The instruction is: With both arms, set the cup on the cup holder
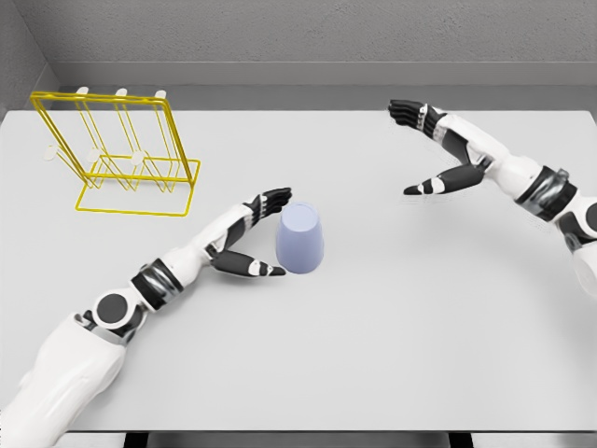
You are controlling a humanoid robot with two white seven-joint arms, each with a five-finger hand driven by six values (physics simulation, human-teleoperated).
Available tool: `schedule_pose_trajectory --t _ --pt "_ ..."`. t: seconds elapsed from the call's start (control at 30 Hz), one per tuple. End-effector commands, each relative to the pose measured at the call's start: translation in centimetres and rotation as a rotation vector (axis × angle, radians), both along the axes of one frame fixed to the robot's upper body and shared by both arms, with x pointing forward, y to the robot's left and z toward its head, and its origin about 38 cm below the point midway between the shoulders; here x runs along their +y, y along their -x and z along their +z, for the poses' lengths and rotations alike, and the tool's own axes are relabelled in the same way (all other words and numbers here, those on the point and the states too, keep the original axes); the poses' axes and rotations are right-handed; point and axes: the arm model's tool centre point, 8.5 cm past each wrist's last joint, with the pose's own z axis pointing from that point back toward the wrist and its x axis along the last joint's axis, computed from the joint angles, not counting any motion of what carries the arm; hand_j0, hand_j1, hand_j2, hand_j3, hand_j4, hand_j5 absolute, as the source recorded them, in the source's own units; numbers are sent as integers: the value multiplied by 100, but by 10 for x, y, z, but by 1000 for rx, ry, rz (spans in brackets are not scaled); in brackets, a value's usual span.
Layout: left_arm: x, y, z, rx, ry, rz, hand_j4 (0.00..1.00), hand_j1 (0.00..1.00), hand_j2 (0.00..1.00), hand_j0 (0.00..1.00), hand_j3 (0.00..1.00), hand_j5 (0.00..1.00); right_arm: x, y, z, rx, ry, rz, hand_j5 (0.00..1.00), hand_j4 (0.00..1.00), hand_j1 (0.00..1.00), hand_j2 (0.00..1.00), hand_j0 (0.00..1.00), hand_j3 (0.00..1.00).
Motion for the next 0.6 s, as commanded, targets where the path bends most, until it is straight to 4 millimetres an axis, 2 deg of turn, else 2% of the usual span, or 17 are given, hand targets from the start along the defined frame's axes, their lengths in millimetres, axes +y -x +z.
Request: schedule_pose_trajectory --t 0.0,0.07,0.13,0.17,0.23,0.4,0.57 --pt "-6 0 -1 1 6 -5 100 100 100 100 100 100 -14 2 3 1 23 -16 100 100 100 100 100 100" --pt "-10 0 -1 -3 5 -8 100 100 100 100 100 100 -21 3 6 -13 86 -15 100 100 100 100 100 100" --pt "-10 0 -1 -2 6 -8 100 100 100 100 100 100 -31 7 -2 -35 309 8 100 100 100 100 100 100" --pt "-10 0 -2 1 6 -7 100 100 100 100 100 100 -43 6 -4 -93 459 -51 100 100 100 100 100 100" --pt "-10 -4 1 -6 4 -6 100 100 100 100 100 100 -55 -8 15 -310 582 -233 100 100 100 100 100 100" --pt "-9 -6 1 -4 2 0 100 100 100 100 100 100 -81 -7 31 -345 641 -283 100 100 100 100 100 100" --pt "-15 -6 -1 0 10 -5 100 100 100 100 100 100 -82 -8 30 -341 639 -288 100 100 100 100 100 100"
